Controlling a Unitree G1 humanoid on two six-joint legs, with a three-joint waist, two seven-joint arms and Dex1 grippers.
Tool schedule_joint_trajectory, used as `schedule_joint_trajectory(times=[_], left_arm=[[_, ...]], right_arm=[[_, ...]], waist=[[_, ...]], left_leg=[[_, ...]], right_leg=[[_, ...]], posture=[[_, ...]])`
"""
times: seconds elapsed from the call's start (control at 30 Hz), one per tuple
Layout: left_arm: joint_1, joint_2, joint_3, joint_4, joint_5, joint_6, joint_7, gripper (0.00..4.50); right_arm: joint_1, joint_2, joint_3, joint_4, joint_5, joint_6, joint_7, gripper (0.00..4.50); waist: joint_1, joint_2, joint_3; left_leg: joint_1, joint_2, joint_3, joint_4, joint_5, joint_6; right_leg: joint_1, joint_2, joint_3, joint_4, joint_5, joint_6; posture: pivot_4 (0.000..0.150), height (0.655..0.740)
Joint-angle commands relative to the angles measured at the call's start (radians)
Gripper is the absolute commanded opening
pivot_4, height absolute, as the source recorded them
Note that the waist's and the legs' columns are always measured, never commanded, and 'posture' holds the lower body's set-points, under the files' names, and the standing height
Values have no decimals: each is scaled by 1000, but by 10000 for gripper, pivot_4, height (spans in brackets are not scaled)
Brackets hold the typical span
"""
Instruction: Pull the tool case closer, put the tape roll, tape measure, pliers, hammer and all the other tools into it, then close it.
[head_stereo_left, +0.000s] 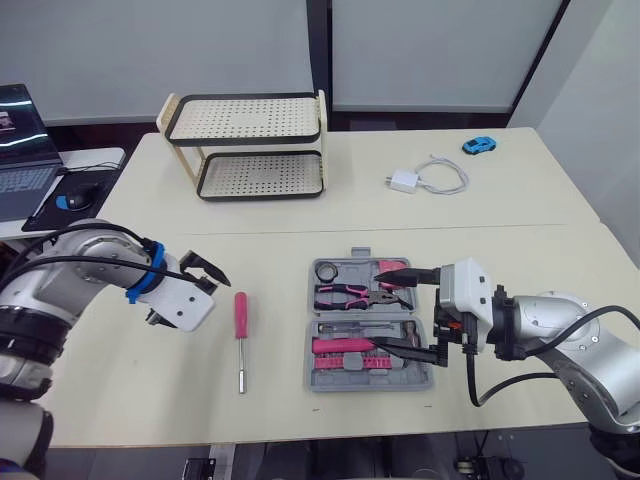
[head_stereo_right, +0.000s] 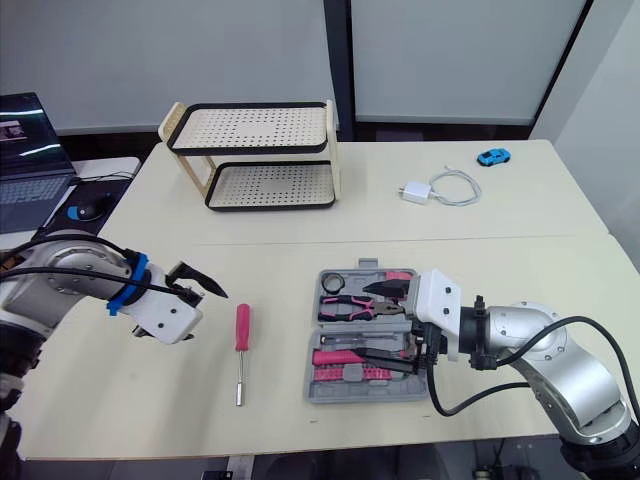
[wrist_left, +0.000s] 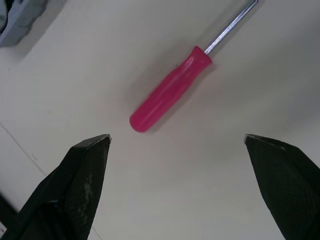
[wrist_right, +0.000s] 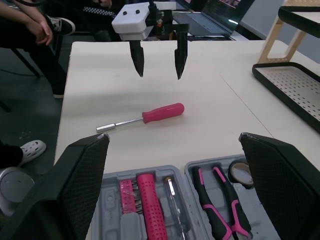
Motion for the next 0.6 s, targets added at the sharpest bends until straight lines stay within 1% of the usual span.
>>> schedule_joint_trajectory(times=[0.03, 0.23, 0.4, 0.6], left_arm=[[-34, -29, -41, 53, 50, -86, 35, 44668], [-50, -87, -134, 150, 158, -199, 93, 44668], [-95, -154, -169, 226, 241, -203, 182, 44668], [-118, -195, -223, 270, 319, -227, 244, 44668]], right_arm=[[19, -8, -21, -68, 5, 18, -33, 45000], [29, -15, -29, -95, 12, 58, -71, 45000], [40, -22, -39, -117, 21, 78, -83, 45000], [43, -40, -66, -116, 25, 84, -76, 45000]], waist=[[0, 0, 0], [0, 0, 0], [5, -1, 0], [1, -1, 0]], left_leg=[[0, 0, 0, 0, 0, 0], [1, 0, -1, 1, 0, 1], [1, 0, -2, 2, 0, 1], [1, 0, -2, 3, 0, 1]], right_leg=[[0, 0, 0, 0, 0, 0], [0, 1, 0, 2, 0, 0], [0, 1, -1, 8, 0, 0], [0, 1, -1, 9, 0, 0]], posture=[[1500, 7400], [1500, 7400], [1500, 7400], [1500, 7400]])
